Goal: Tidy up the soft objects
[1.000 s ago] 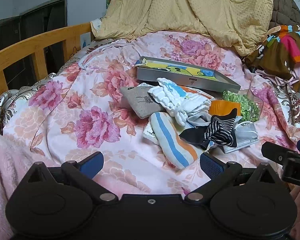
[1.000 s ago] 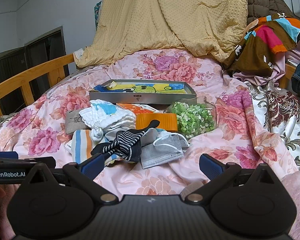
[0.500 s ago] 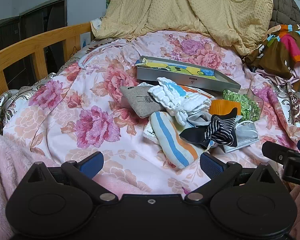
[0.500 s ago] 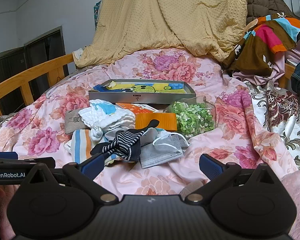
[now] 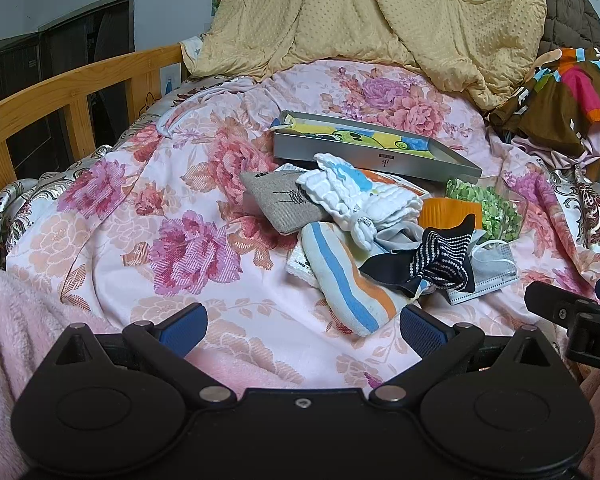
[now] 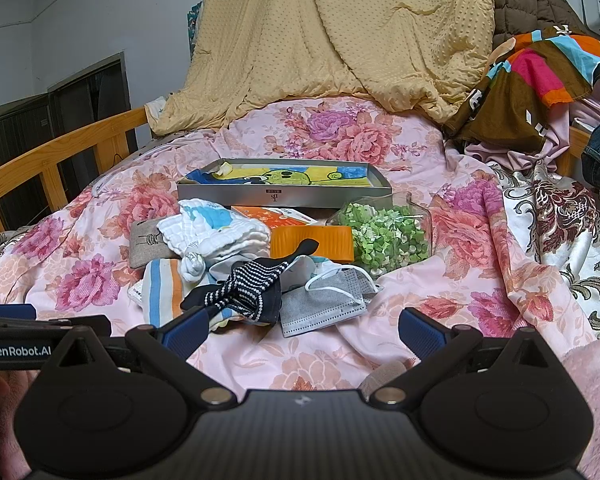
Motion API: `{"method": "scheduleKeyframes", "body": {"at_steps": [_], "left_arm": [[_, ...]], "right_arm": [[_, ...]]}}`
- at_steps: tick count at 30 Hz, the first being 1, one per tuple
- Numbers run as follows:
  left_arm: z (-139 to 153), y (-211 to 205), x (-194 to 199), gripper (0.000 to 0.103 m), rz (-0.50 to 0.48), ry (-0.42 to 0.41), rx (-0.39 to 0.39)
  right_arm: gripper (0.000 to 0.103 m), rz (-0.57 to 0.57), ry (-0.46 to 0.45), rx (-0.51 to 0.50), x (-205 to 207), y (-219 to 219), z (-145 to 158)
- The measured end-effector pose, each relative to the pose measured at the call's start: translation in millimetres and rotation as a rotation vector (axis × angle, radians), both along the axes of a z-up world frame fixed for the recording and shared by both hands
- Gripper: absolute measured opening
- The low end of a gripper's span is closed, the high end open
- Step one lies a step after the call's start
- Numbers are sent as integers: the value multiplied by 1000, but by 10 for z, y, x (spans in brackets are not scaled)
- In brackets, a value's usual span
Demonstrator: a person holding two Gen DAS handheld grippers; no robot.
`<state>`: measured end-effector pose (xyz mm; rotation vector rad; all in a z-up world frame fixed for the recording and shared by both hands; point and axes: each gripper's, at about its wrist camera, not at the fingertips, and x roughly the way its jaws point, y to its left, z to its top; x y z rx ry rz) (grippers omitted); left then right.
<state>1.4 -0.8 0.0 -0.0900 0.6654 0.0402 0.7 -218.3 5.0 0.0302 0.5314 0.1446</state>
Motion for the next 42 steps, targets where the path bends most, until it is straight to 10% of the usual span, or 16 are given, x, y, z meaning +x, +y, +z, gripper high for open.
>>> {"method": "scheduleKeyframes", "body": {"at_steps": [25, 36, 42], "left_arm": [[-123, 40, 25, 102, -11, 32, -29], [101, 88, 537, 102, -215, 160, 63], [-56, 130, 980, 102, -268, 305, -25]], "right_arm": [[103, 8, 49, 41, 57, -117, -32], [103, 182, 123, -9, 524, -10, 89], [103, 301, 166, -100, 924, 91, 96]]}}
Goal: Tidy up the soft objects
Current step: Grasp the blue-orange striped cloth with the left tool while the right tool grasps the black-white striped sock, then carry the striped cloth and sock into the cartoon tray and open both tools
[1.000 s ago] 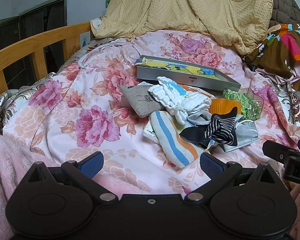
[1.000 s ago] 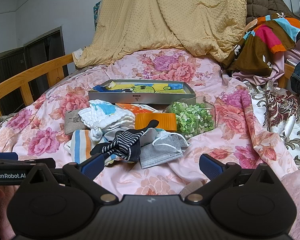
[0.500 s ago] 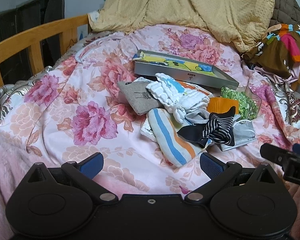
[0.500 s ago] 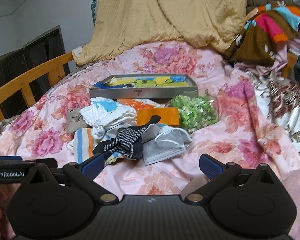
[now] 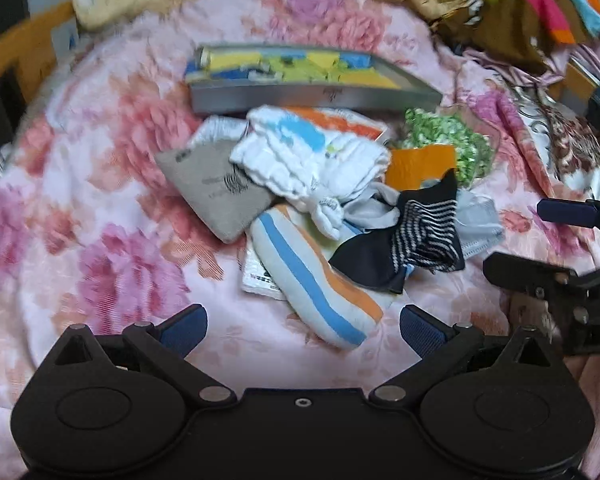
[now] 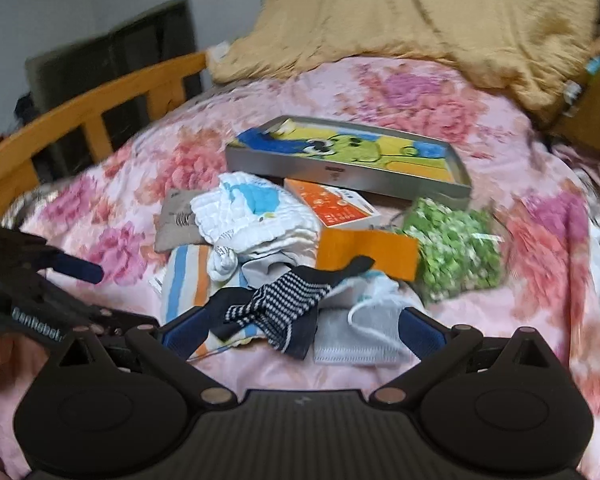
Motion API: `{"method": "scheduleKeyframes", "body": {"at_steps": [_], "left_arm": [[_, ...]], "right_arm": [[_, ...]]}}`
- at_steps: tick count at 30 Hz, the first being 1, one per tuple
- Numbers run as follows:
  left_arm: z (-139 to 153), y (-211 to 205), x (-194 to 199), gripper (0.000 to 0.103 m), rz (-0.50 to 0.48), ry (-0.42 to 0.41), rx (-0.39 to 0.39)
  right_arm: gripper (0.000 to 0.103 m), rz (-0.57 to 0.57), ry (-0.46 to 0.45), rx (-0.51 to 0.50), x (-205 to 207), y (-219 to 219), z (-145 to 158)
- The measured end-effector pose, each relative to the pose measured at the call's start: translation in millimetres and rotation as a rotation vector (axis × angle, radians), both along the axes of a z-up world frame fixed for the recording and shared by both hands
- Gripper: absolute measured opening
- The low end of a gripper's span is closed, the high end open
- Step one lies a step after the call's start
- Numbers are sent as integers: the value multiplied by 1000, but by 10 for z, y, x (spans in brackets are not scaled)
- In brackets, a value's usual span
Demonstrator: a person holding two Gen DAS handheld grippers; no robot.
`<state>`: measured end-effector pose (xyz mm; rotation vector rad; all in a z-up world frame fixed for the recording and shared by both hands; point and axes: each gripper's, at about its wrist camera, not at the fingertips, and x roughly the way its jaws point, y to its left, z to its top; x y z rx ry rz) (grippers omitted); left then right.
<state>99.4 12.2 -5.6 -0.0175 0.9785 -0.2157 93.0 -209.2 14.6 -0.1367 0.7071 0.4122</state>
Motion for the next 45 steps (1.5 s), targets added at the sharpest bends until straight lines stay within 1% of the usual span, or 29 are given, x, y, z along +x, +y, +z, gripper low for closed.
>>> {"method": "scheduleKeyframes", "body": {"at_steps": [3, 5, 8, 9, 10, 12, 13, 14, 15, 17, 18, 20, 23, 25, 29, 31, 33, 34, 35, 36, 37, 38, 39, 41, 42, 44, 45], "left_arm": [[-139, 54, 177, 102, 56, 52, -54], [-226, 118, 275, 99, 95, 91, -98], [-347, 229, 382, 94, 158, 144, -179], [-382, 263, 408, 91, 176, 157, -208], [-407, 288, 431, 89, 186, 166, -231], [-455, 327, 461, 80, 201, 187, -280], [-482, 341, 469, 78, 205, 200, -306], [-506, 343, 475, 73, 206, 211, -328], [-531, 349, 470, 66, 205, 224, -355], [-540, 357, 446, 57, 201, 237, -393], [-540, 351, 429, 55, 194, 235, -408], [-533, 326, 410, 55, 182, 224, -424], [-521, 273, 422, 54, 175, 223, -421], [-538, 264, 434, 54, 177, 229, -426], [-569, 278, 465, 44, 197, 240, -439], [-570, 311, 467, 38, 208, 242, -453], [-574, 342, 459, 29, 223, 246, -473], [-571, 354, 456, 26, 228, 246, -486], [-568, 361, 453, 19, 228, 243, -497], [-565, 359, 447, 15, 223, 241, -504], [-557, 351, 439, 15, 217, 236, -509], [-542, 342, 430, 14, 211, 229, -510], [-523, 329, 419, 12, 204, 218, -506], [-483, 306, 388, 10, 190, 190, -492], [-460, 298, 374, 10, 185, 175, -485], [-415, 281, 343, 9, 171, 151, -471], [-380, 256, 320, 8, 158, 129, -450]], "right_arm": [[102, 66, 34, -24, 177, 73, -50], [102, 84, 32, -53, 277, 136, -85], [95, 132, 32, -88, 379, 223, -169], [92, 151, 35, -96, 401, 245, -201], [91, 162, 35, -106, 413, 267, -230], [91, 182, 14, -144, 415, 326, -296], [90, 189, 11, -153, 417, 340, -310], [88, 196, 8, -157, 413, 351, -331], [85, 198, 4, -160, 409, 353, -336], [82, 200, -18, -177, 382, 367, -337], [81, 207, -24, -183, 367, 374, -341], [81, 218, -33, -199, 349, 401, -353], [81, 217, -67, -227, 319, 436, -351], [81, 229, -85, -224, 291, 443, -332], [80, 262, -83, -248, 266, 494, -368], [75, 280, -77, -263, 252, 532, -399], [61, 301, -85, -286, 219, 574, -421], [59, 312, -83, -297, 213, 592, -436], [53, 318, -79, -308, 206, 613, -456], [46, 319, -71, -326, 209, 632, -483], [44, 319, -64, -334, 213, 643, -502], [38, 319, -57, -339, 221, 648, -517], [28, 316, -57, -340, 223, 648, -521], [18, 307, -67, -327, 215, 625, -496], [14, 306, -71, -319, 201, 613, -480], [11, 304, -85, -310, 177, 600, -456], [9, 301, -97, -310, 150, 594, -445]]}}
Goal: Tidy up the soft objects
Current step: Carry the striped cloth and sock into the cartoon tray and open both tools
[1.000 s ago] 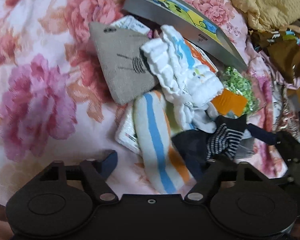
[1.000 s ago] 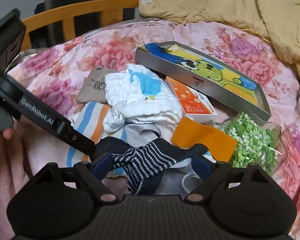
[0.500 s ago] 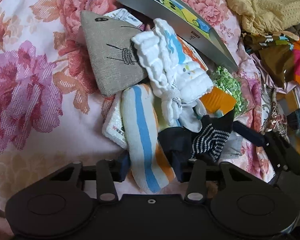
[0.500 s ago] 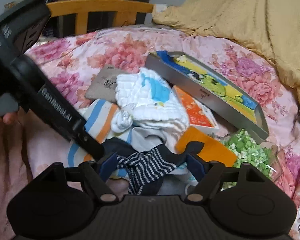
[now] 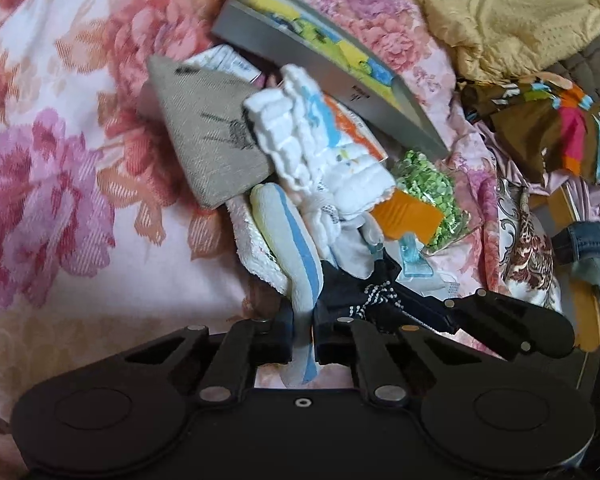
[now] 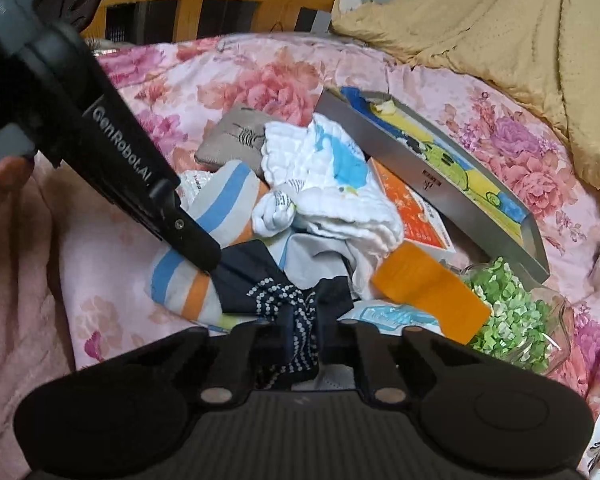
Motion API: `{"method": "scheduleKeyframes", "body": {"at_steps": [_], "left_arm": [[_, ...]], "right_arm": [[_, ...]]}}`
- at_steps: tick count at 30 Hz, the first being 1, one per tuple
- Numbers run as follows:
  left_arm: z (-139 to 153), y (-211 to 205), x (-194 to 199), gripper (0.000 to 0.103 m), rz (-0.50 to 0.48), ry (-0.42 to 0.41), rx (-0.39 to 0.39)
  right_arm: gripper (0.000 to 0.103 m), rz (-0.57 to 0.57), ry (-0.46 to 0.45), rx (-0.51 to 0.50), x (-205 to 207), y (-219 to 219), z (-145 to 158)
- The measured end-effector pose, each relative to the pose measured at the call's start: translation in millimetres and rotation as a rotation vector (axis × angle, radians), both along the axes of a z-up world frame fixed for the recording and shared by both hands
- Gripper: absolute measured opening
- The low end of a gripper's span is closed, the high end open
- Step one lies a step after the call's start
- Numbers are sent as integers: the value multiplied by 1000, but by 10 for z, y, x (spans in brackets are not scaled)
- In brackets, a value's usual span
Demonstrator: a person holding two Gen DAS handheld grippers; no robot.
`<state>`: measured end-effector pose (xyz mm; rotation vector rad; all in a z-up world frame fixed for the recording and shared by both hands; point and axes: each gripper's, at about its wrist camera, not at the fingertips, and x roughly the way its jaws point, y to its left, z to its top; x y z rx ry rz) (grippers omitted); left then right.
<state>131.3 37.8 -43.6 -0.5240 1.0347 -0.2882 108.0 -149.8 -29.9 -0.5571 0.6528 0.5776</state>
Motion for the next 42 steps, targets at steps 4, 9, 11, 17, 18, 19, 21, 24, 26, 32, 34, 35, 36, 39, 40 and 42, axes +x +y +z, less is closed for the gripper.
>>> {"method": "scheduleKeyframes", "body": {"at_steps": [4, 9, 11, 17, 18, 19, 21, 24, 26, 32, 34, 35, 36, 39, 40, 42], "left_arm": [[155, -158, -128, 7, -57, -102, 155], [198, -194, -255, 6, -102, -111, 192], [220, -182, -285, 6, -102, -126, 173], [411, -318, -495, 4, -193, -246, 200], [417, -353, -531, 4, -205, -251, 225], [408, -379, -565, 4, -214, -251, 242], [408, -409, -620, 4, -234, -254, 239], [479, -438, -717, 3, -281, -302, 200], [533, -461, -764, 3, -300, -345, 187], [594, -546, -823, 3, -266, -439, 296], [597, -530, -790, 3, -239, -442, 320], [622, -512, -768, 3, -230, -452, 316], [658, -498, -754, 3, -221, -469, 312], [773, -491, -649, 3, -214, -497, 329], [804, -469, -605, 3, -213, -496, 320], [890, -399, -495, 3, -205, -481, 266]], "right_arm": [[7, -11, -70, 29, -90, -53, 94], [6, -70, -112, 92, -73, -190, 211], [6, -92, -126, 115, -55, -243, 258], [6, -159, -167, 213, -9, -433, 395], [6, -170, -164, 225, 2, -465, 406], [6, -180, -158, 236, 22, -494, 416], [6, -186, -151, 246, 40, -512, 417], [6, -175, -160, 253, 28, -510, 431], [6, -169, -168, 261, 12, -505, 440], [6, -169, -177, 283, -1, -500, 453], [6, -166, -179, 280, -5, -509, 459], [6, -167, -183, 281, -9, -513, 466], [6, -168, -185, 285, -8, -511, 462], [6, -174, -199, 304, -7, -533, 484], [6, -175, -206, 317, -4, -554, 502], [6, -178, -223, 346, -4, -582, 531]]}}
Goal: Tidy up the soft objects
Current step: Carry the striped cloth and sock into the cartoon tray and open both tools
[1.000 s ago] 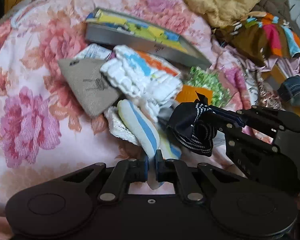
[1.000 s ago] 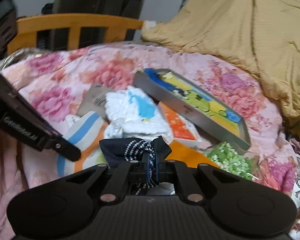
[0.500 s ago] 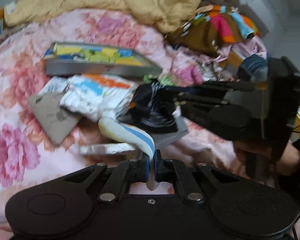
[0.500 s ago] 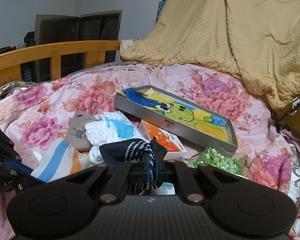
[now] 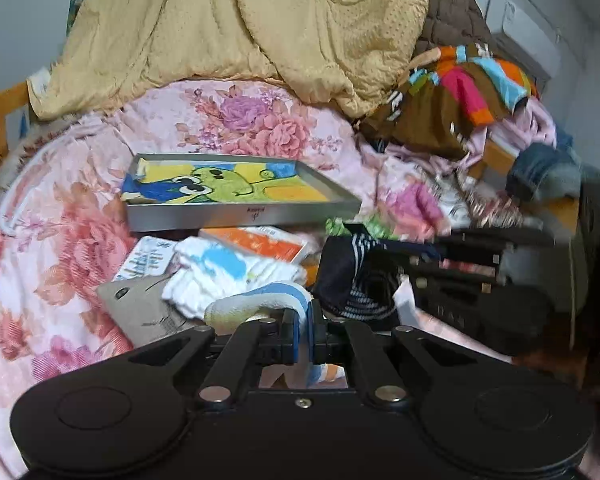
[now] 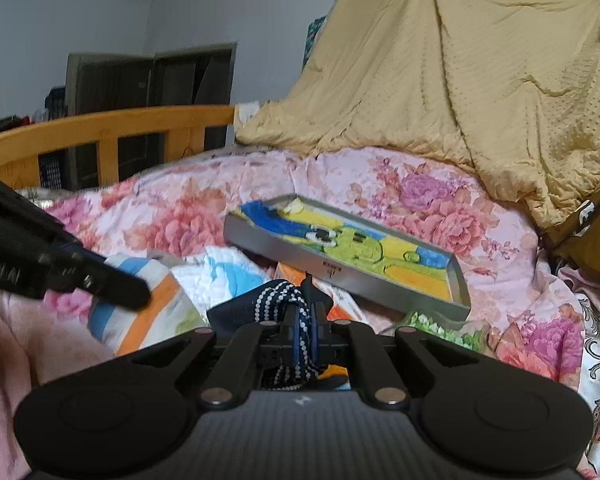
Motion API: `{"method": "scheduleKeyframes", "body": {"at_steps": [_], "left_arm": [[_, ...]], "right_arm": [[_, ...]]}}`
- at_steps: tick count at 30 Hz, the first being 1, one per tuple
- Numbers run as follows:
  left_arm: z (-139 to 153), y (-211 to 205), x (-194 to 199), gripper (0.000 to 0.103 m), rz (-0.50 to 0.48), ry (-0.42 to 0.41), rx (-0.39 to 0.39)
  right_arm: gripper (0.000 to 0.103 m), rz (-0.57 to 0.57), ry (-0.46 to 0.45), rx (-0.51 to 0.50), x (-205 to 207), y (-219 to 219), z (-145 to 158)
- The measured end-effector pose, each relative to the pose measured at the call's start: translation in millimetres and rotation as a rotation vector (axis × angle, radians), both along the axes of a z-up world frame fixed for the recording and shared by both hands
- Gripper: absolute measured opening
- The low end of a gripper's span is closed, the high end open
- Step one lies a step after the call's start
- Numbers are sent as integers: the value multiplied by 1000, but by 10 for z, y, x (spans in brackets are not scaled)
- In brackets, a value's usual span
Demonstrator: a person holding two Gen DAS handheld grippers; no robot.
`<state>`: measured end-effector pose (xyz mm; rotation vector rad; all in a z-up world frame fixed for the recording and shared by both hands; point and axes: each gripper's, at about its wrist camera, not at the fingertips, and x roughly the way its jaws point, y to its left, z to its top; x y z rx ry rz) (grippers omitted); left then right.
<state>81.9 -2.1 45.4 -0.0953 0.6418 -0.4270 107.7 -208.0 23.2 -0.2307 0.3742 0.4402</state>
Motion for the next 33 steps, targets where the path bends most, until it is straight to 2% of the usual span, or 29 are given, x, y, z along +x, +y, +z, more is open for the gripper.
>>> {"method": "scheduleKeyframes", "body": {"at_steps": [3, 5, 8, 12, 18, 25, 28, 33], "left_arm": [[166, 126, 158, 3, -10, 40, -95], [231, 223, 268, 3, -22, 78, -183], [305, 316, 432, 3, -29, 132, -270], [423, 308, 628, 3, -28, 126, -281], [411, 238, 1009, 3, -22, 106, -273], [474, 232, 1509, 3, 32, 27, -351], [595, 232, 1709, 3, 53, -42, -391], [707, 249, 2030, 3, 105, -179, -422]], "right_arm": [[6, -17, -26, 68, 25, -101, 67], [6, -32, -24, 106, 82, -166, 97], [6, -52, -15, 137, 165, -248, 114], [6, -60, -31, 150, 249, -281, 148], [6, -52, -41, 165, 484, -257, 178], [6, -60, -77, 224, 1018, -236, 300], [6, -84, -94, 250, 1335, -215, 350], [6, -133, -65, 294, 1849, -200, 305]]}}
